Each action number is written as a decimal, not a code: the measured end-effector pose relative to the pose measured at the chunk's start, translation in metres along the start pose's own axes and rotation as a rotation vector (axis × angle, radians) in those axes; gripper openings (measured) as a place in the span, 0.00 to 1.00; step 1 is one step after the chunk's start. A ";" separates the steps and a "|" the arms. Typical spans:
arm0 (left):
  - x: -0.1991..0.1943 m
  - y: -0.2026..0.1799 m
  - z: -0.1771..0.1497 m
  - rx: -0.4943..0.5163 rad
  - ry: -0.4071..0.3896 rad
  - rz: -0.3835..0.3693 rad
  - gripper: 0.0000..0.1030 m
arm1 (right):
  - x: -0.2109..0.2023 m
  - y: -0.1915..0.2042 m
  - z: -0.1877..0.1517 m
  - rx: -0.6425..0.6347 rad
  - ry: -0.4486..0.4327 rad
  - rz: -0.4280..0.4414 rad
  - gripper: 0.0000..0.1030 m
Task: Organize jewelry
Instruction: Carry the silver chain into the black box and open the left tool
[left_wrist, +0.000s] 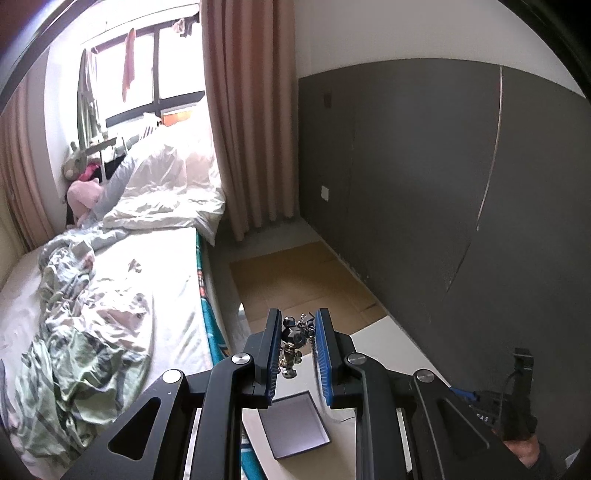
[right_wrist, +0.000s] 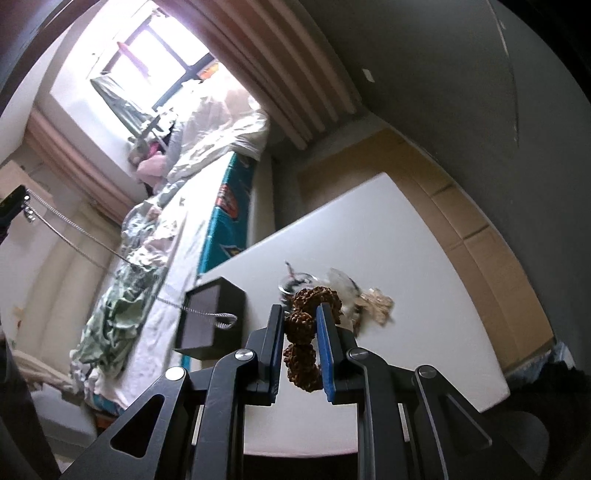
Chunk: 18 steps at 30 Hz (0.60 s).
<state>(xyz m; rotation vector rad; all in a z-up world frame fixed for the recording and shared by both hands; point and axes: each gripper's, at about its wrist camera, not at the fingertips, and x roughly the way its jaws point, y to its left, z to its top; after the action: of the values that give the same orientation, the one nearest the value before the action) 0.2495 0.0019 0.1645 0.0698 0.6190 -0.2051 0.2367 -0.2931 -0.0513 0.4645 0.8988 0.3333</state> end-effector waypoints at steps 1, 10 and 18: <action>0.000 0.000 0.001 0.002 -0.002 -0.001 0.18 | -0.001 0.003 0.001 -0.005 -0.004 0.005 0.18; 0.011 0.007 -0.002 0.014 0.010 -0.001 0.18 | -0.001 0.033 0.005 -0.052 -0.014 0.052 0.18; 0.039 0.018 -0.017 -0.012 0.056 0.001 0.18 | 0.004 0.049 0.002 -0.081 -0.002 0.078 0.18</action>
<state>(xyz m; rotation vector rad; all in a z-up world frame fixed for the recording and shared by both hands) 0.2747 0.0155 0.1282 0.0646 0.6755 -0.1986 0.2361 -0.2502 -0.0276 0.4261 0.8631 0.4388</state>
